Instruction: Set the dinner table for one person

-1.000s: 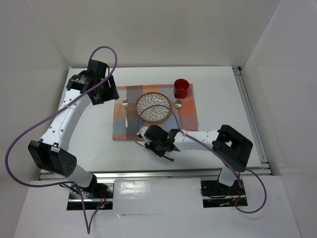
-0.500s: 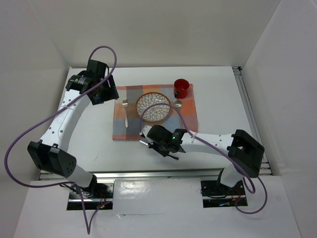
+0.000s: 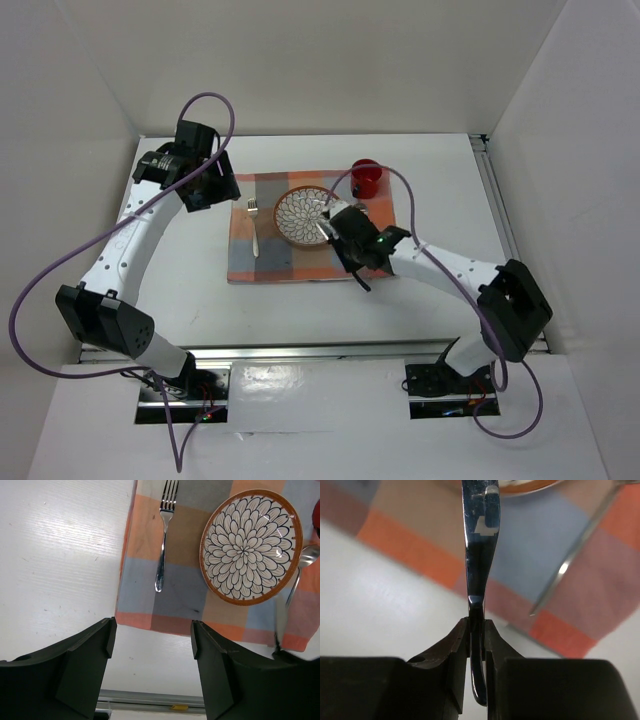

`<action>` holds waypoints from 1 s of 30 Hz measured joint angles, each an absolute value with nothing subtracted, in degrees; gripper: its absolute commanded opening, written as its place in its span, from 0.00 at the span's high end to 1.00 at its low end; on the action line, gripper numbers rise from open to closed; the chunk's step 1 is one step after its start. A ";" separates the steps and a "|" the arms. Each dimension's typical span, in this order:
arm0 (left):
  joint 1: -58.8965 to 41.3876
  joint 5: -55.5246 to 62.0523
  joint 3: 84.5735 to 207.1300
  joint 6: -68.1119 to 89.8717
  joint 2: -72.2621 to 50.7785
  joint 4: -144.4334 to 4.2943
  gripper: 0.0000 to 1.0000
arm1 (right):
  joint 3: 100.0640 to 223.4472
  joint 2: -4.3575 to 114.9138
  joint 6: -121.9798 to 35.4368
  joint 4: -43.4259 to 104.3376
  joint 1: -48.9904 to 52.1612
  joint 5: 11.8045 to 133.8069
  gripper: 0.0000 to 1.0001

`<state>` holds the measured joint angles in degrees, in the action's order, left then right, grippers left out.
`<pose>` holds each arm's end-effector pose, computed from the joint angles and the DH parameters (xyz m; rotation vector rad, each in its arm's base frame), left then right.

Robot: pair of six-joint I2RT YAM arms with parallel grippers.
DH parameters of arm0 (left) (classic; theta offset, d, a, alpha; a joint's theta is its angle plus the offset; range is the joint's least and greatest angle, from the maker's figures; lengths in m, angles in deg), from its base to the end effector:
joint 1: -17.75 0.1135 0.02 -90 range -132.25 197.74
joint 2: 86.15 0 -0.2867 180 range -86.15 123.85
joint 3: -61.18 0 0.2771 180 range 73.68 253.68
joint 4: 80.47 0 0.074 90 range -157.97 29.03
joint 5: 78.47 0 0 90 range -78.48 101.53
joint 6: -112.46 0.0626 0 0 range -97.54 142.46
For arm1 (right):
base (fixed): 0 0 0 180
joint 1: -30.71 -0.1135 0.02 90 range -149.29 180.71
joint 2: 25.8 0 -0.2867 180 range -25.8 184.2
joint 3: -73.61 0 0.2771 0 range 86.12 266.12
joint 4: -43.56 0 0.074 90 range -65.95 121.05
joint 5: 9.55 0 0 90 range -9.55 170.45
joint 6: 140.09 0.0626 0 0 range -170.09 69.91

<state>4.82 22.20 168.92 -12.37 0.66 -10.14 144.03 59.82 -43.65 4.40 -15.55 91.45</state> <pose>0.3447 -0.0673 0.3958 -0.5412 2.3576 -0.1556 0.2468 0.2406 0.2166 -0.7782 2.3757 0.1409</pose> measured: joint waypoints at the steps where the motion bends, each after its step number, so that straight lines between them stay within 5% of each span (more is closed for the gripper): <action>1: 4.82 22.18 168.92 -12.35 0.64 -10.14 0.22 | 144.82 60.06 -43.04 4.42 -13.43 91.54 1.00; 10: 4.82 21.85 168.92 -12.33 0.66 -10.41 0.22 | 152.64 68.70 -39.76 4.40 2.00 91.12 1.00; 20: 5.10 21.66 168.92 -12.33 0.66 -10.58 0.23 | 154.61 77.18 -37.49 4.03 6.07 91.71 1.00; 30: 5.25 21.59 168.92 -12.33 0.66 -10.58 0.23 | 154.94 79.34 -33.62 4.16 8.49 92.28 0.27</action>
<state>5.25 21.59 168.92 -12.33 0.66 -10.58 154.94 79.34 -33.62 4.16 8.49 92.28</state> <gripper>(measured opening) 0.772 0.638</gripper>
